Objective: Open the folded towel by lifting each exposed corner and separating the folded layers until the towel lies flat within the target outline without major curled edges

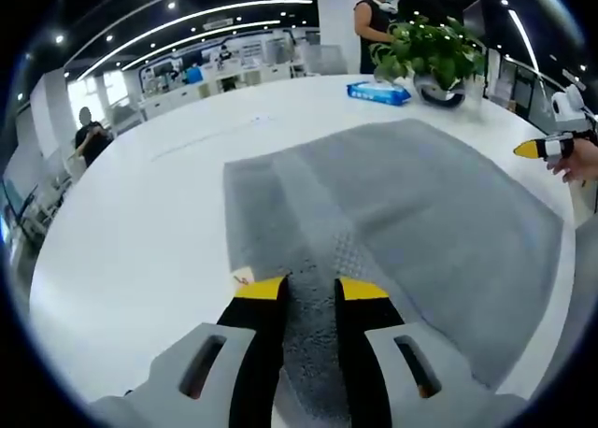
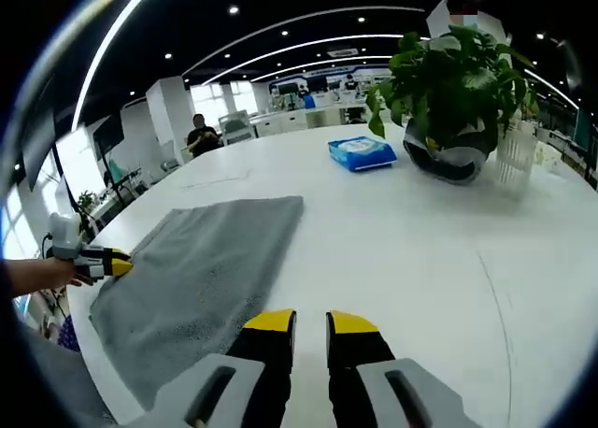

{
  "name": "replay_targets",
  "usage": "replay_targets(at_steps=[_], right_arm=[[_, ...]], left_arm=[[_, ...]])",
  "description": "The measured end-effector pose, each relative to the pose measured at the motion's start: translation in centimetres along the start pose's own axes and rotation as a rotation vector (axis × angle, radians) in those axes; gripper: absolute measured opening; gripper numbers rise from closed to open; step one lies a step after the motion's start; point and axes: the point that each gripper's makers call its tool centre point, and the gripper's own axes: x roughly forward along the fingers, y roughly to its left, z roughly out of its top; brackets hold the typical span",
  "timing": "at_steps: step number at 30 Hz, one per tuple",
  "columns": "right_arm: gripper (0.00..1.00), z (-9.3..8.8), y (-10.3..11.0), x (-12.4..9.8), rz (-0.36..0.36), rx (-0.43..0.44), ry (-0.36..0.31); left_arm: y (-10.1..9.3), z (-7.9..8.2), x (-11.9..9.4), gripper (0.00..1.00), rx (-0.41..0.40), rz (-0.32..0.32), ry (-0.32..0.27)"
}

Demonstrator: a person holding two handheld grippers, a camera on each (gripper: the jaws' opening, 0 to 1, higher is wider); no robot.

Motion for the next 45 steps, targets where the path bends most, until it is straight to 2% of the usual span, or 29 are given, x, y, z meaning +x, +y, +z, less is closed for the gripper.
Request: replay_targets(at_steps=[12, 20, 25, 29, 31, 34, 36, 38, 41, 45], right_arm=[[0.09, -0.4, -0.3, 0.0, -0.007, 0.01, 0.017], [0.09, -1.1, -0.2, 0.2, -0.007, -0.004, 0.042], [0.09, -1.1, -0.1, 0.2, -0.006, -0.006, 0.044], [0.09, -1.1, 0.0, 0.2, 0.002, 0.001, 0.043], [0.09, -1.1, 0.1, 0.2, 0.005, 0.006, 0.041], [0.09, -0.9, 0.2, 0.2, 0.01, 0.013, 0.034], [0.09, -1.0, 0.2, 0.2, 0.012, 0.02, 0.036], [0.09, -1.0, 0.3, 0.3, 0.015, 0.024, 0.036], [0.09, -0.9, 0.6, 0.3, 0.022, 0.019, 0.036], [0.09, -0.8, 0.9, 0.4, 0.033, 0.011, 0.033]], left_arm=[[4.0, -0.9, -0.9, 0.2, -0.022, 0.026, 0.021], [5.4, -1.4, -2.1, 0.2, -0.027, 0.045, 0.056], [5.6, -1.7, -2.7, 0.2, -0.054, 0.057, 0.048], [5.8, -1.8, -2.8, 0.2, -0.163, 0.067, 0.047], [5.9, -1.8, -2.9, 0.21, -0.174, 0.066, 0.052], [6.4, -1.8, -3.5, 0.22, -0.304, 0.111, 0.063], [7.3, -1.7, -4.2, 0.22, -0.312, 0.142, 0.039], [8.0, -2.4, -5.0, 0.22, -0.325, 0.162, 0.042], [9.0, -4.4, -6.3, 0.23, -0.35, 0.191, 0.078], [9.0, -5.5, -7.2, 0.23, -0.414, 0.186, 0.075]])
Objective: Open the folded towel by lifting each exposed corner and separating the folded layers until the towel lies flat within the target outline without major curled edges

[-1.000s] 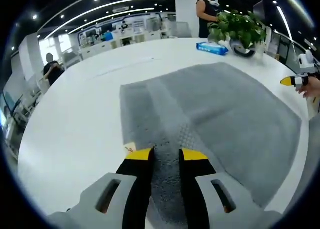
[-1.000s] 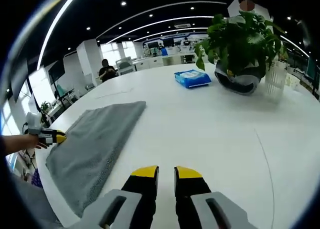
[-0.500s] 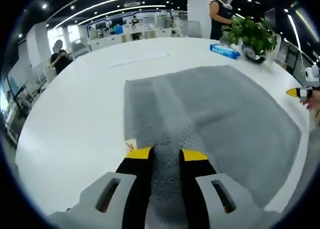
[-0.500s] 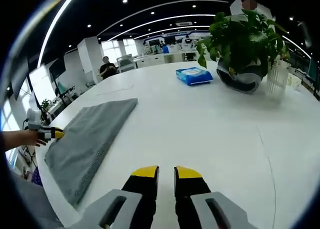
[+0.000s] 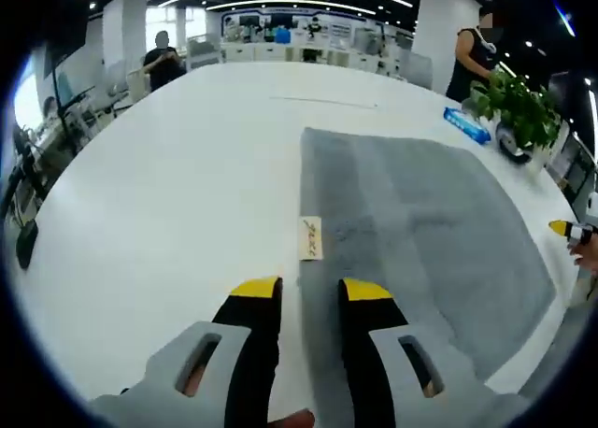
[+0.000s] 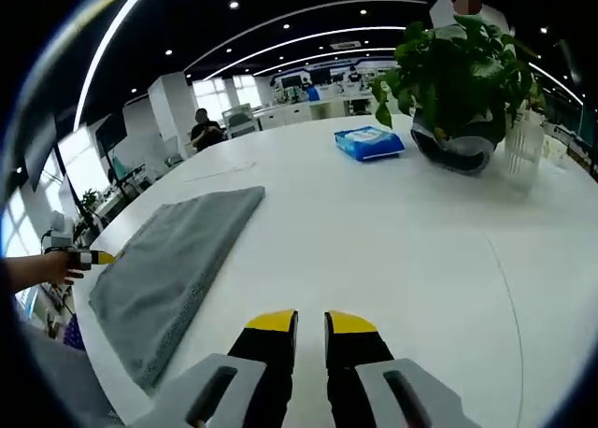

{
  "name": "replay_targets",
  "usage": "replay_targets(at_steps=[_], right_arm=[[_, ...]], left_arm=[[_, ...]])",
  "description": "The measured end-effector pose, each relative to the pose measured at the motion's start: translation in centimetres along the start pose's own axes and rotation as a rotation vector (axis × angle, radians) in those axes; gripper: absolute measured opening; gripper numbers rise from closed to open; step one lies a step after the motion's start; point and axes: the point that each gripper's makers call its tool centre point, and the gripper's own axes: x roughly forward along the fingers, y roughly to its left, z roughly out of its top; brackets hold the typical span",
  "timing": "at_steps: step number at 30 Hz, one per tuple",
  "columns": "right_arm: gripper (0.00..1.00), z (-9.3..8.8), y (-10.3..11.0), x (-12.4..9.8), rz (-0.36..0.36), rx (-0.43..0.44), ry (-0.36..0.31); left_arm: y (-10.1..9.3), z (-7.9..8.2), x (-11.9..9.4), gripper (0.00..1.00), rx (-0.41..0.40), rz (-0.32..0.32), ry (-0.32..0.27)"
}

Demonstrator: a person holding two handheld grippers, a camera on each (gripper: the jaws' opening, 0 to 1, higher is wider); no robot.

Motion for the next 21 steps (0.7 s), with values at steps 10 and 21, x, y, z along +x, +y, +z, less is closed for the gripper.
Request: replay_targets(at_steps=[10, 21], right_arm=[[0.08, -0.29, 0.49, 0.13, 0.011, -0.011, 0.014], [0.08, -0.21, 0.43, 0.07, 0.01, -0.001, 0.014]], left_arm=[[-0.76, -0.37, 0.04, 0.17, -0.054, -0.021, -0.003], [-0.59, -0.18, -0.56, 0.02, -0.047, -0.007, -0.014]])
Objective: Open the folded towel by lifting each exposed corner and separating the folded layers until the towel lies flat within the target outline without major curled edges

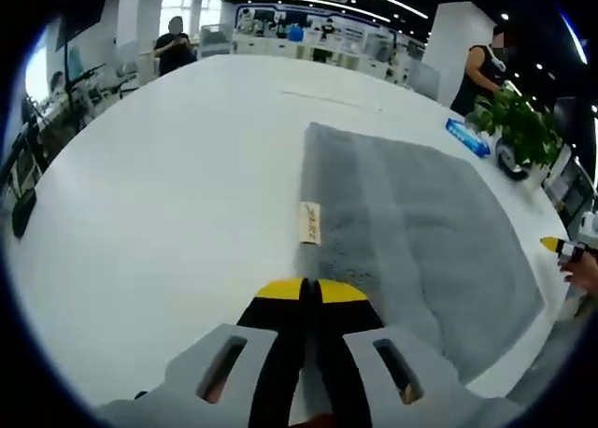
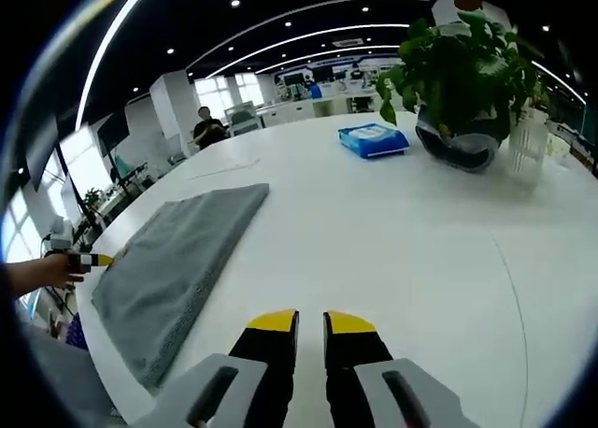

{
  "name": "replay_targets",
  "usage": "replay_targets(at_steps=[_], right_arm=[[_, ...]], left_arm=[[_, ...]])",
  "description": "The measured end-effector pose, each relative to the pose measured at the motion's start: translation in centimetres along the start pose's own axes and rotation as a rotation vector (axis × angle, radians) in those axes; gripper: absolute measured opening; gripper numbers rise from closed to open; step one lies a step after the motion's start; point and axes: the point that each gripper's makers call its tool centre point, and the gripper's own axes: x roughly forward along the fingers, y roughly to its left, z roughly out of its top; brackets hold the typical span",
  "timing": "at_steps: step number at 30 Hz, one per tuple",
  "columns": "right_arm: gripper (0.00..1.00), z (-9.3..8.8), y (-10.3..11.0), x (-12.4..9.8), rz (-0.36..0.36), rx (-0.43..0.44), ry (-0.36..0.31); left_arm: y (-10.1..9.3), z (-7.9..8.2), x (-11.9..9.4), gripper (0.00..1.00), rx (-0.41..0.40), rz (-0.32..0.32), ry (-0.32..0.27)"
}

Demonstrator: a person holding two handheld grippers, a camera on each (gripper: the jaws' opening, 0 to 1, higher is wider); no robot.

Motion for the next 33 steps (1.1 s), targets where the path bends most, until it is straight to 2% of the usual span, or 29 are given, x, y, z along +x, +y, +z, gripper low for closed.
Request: replay_targets(at_steps=[7, 9, 17, 21, 23, 31, 33], right_arm=[[0.07, -0.2, 0.5, 0.1, 0.006, -0.022, 0.012], [0.07, -0.3, 0.8, 0.2, 0.006, -0.054, 0.017], [0.07, -0.1, 1.4, 0.3, 0.03, -0.062, 0.013], [0.07, 0.2, 2.0, 0.3, 0.054, -0.033, 0.0], [0.07, 0.3, 2.4, 0.3, 0.064, -0.055, -0.007], [0.09, 1.9, 4.8, -0.1, 0.159, -0.051, -0.075], [0.09, 2.1, 5.2, -0.2, 0.173, -0.055, -0.085]], left_arm=[[-0.8, 0.8, -1.0, 0.01, -0.028, -0.016, -0.043], [-1.5, 1.1, -1.4, 0.01, -0.036, -0.03, -0.064], [-3.5, 1.7, -2.1, 0.01, -0.062, -0.06, -0.103], [-5.4, 2.4, -2.5, 0.01, -0.054, -0.093, -0.13], [-6.6, 2.6, -2.6, 0.01, -0.048, -0.113, -0.139], [-11.4, 2.6, -2.7, 0.01, -0.003, -0.194, -0.142], [-12.6, 2.3, -2.5, 0.01, 0.029, -0.21, -0.136]])
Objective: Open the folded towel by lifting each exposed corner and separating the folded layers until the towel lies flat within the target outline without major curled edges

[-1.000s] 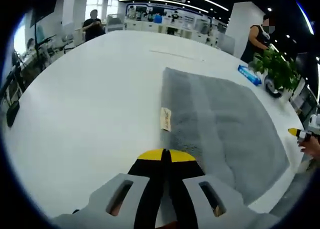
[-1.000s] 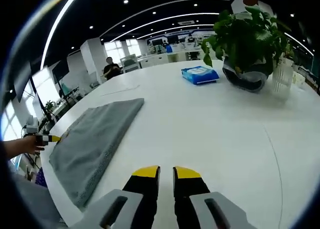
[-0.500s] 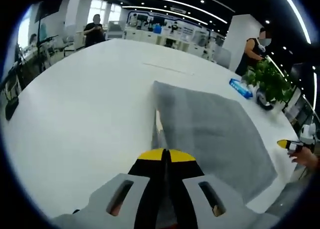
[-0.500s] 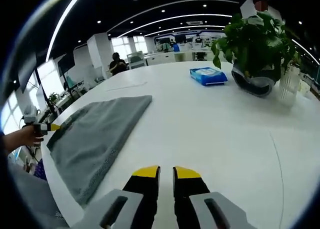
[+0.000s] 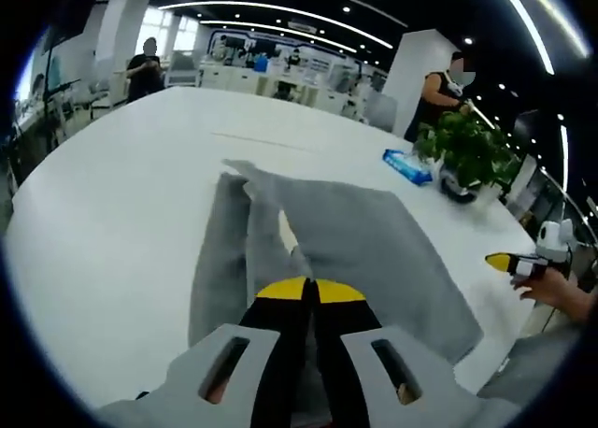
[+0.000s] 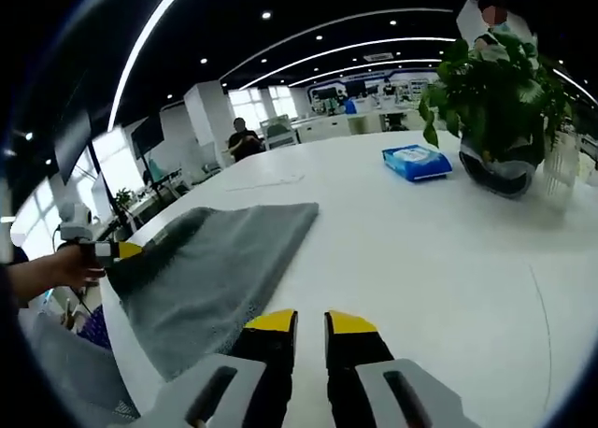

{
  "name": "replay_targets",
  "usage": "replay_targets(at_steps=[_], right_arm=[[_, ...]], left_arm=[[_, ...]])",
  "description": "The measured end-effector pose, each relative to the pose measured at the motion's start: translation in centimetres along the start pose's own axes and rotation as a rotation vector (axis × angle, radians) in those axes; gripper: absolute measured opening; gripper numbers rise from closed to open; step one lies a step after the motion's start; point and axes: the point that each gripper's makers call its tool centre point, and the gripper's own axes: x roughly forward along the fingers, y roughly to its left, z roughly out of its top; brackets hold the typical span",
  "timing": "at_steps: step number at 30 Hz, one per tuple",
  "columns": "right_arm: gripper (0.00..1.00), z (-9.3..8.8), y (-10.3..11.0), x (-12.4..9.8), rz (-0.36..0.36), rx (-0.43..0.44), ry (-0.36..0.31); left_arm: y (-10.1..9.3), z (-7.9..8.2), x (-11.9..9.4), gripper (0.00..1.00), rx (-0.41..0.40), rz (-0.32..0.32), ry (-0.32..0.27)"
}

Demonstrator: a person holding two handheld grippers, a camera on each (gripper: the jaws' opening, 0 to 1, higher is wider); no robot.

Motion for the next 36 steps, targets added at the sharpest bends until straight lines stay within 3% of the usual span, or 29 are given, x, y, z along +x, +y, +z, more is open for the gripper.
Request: replay_targets(at_steps=[6, 15, 21, 36], right_arm=[[0.12, 0.8, 1.0, -0.1, 0.045, 0.026, -0.035], [0.14, 2.0, 1.1, -0.5, 0.075, 0.084, -0.09], [0.17, 3.1, 2.3, -0.8, 0.12, 0.06, -0.136], [0.16, 3.1, 3.4, -0.6, 0.179, 0.076, -0.126]], left_arm=[[-2.7, -0.5, 1.1, 0.01, 0.086, -0.051, 0.039], [-7.1, -0.3, 2.1, 0.01, 0.135, -0.127, 0.02], [-10.0, -0.9, 3.0, 0.01, 0.175, -0.178, 0.042], [-16.8, -1.7, 4.1, 0.01, 0.208, -0.314, 0.056]])
